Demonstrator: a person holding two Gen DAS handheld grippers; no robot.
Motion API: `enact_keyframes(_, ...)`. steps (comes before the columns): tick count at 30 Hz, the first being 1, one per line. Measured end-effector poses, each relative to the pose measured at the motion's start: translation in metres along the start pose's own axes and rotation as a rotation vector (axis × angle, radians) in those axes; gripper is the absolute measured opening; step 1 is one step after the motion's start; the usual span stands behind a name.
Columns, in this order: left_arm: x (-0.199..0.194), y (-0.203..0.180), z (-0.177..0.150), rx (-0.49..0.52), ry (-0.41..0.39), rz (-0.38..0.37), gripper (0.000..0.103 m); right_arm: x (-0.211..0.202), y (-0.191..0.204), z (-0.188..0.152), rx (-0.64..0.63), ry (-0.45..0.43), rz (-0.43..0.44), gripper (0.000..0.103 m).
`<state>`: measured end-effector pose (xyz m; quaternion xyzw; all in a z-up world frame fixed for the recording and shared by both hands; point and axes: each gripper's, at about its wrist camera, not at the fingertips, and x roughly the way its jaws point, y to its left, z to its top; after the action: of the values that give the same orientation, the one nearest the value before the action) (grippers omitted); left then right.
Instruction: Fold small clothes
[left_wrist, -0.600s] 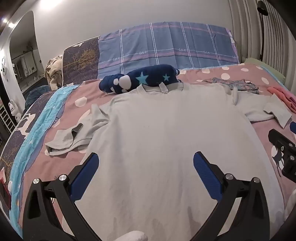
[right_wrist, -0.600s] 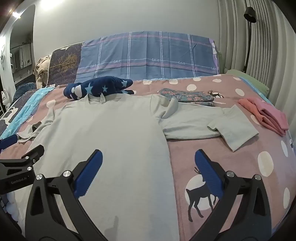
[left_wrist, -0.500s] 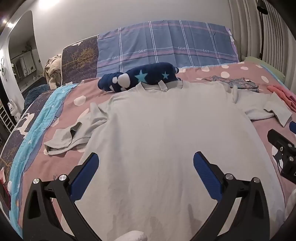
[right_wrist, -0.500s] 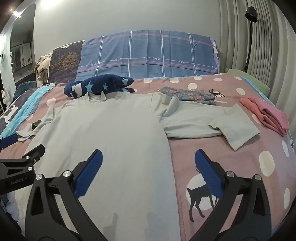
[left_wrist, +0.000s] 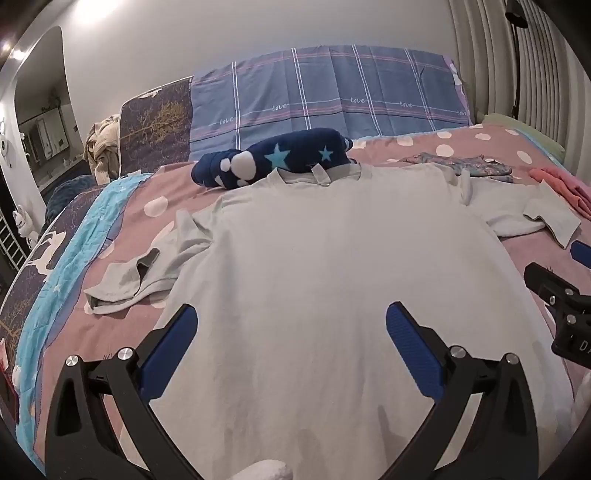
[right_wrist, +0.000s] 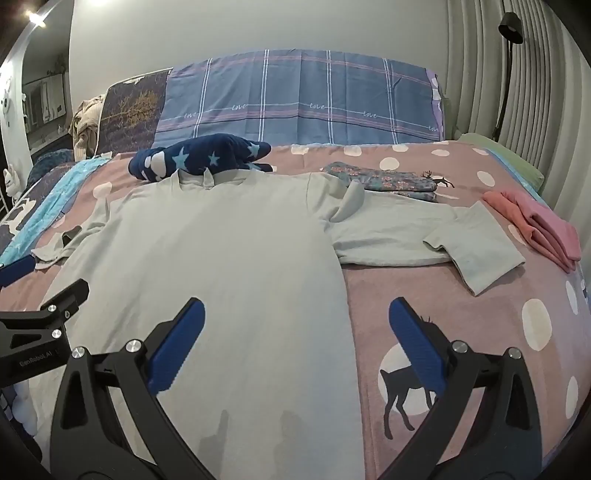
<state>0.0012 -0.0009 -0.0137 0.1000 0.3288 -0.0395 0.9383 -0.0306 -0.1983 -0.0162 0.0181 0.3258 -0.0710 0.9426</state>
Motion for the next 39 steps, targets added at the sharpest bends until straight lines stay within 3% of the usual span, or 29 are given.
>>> enact_keyframes(4, 0.002, 0.002, 0.0, -0.002, -0.003, -0.002, 0.102, -0.001, -0.001, 0.001, 0.004, 0.001, -0.001, 0.101)
enact_keyframes(8, 0.001, 0.007, -0.003, -0.014, -0.033, -0.038, 0.102, 0.0, -0.002, 0.003, 0.008, 0.003, 0.0, 0.101)
enact_keyframes(12, 0.007, 0.011, -0.004, -0.037, -0.007, -0.1, 0.102, 0.001, -0.003, 0.003, 0.013, 0.005, -0.003, 0.101)
enact_keyframes(39, 0.0, 0.015, -0.009, -0.055, -0.055, -0.103, 0.101, -0.001, -0.004, 0.001, 0.022, 0.006, -0.014, 0.101)
